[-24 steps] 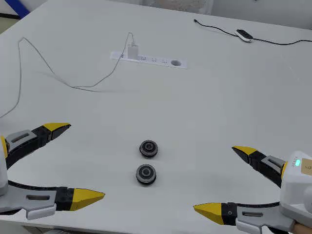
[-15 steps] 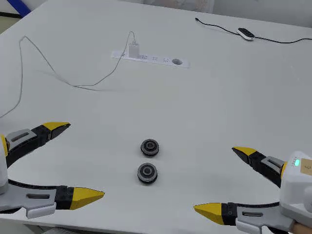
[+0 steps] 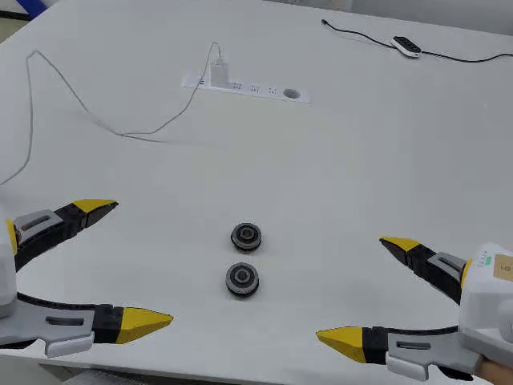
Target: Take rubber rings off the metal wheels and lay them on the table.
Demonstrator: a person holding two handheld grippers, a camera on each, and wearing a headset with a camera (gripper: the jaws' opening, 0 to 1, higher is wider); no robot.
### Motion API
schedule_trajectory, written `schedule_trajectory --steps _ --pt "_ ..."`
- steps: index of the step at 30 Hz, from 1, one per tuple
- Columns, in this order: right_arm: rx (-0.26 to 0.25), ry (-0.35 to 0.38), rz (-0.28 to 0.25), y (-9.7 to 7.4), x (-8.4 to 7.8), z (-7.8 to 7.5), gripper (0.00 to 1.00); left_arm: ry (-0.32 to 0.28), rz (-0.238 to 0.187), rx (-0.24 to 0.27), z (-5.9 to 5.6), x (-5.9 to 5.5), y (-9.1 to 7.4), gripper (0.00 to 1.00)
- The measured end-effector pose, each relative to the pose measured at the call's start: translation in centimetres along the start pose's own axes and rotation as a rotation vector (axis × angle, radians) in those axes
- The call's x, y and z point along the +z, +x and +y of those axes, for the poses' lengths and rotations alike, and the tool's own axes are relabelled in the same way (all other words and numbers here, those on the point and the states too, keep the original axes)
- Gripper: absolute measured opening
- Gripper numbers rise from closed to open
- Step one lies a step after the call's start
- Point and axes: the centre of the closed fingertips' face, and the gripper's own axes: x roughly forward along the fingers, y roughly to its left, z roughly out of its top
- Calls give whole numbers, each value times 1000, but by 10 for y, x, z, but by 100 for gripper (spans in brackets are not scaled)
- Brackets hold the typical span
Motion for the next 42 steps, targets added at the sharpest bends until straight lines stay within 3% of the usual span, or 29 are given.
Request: schedule_trajectory --steps 13,19,36,42 --pt "7 8 20 4 -6 1 95 6 10 -11 1 -2 8 100" --pt "12 23 24 6 -6 2 89 18 9 -12 1 0 14 97" --pt "56 96 -21 14 0 18 81 19 -4 -65 -10 8 49 90" --pt "68 113 -22 16 -3 21 79 55 -5 -93 -16 10 64 80"
